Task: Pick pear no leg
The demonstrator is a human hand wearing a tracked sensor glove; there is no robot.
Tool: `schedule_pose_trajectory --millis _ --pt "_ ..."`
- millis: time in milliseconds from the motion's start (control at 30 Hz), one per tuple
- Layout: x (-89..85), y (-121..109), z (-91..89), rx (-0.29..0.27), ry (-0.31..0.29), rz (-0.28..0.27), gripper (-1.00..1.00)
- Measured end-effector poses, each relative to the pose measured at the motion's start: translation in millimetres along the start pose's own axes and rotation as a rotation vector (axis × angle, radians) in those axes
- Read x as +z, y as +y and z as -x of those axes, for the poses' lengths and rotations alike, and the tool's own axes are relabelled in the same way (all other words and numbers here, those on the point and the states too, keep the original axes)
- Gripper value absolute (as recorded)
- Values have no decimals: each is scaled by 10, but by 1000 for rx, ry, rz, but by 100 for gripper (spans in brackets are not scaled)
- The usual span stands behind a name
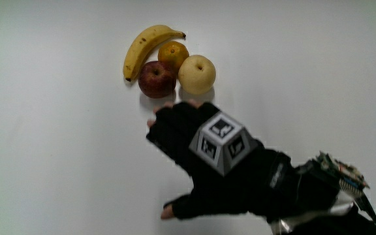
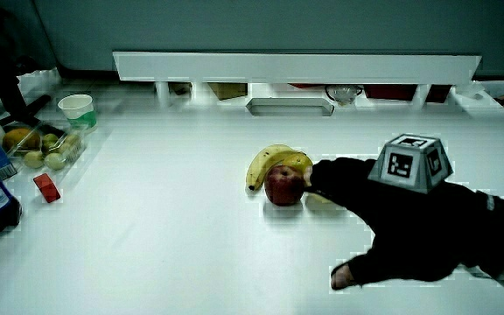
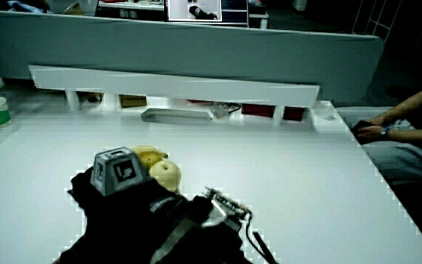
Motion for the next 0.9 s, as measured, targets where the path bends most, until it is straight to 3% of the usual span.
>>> schedule_pose_trajectory --millis 67,167,267,767,900 --pt "125 50 -52 23 9 -34 0" --pt "140 195 -232 -50 64 5 0" --pt "187 262 -366 -64 120 16 0" --pt "2 635 -1056 -222 298 72 0" --pt "1 696 -1109 -231 332 77 0"
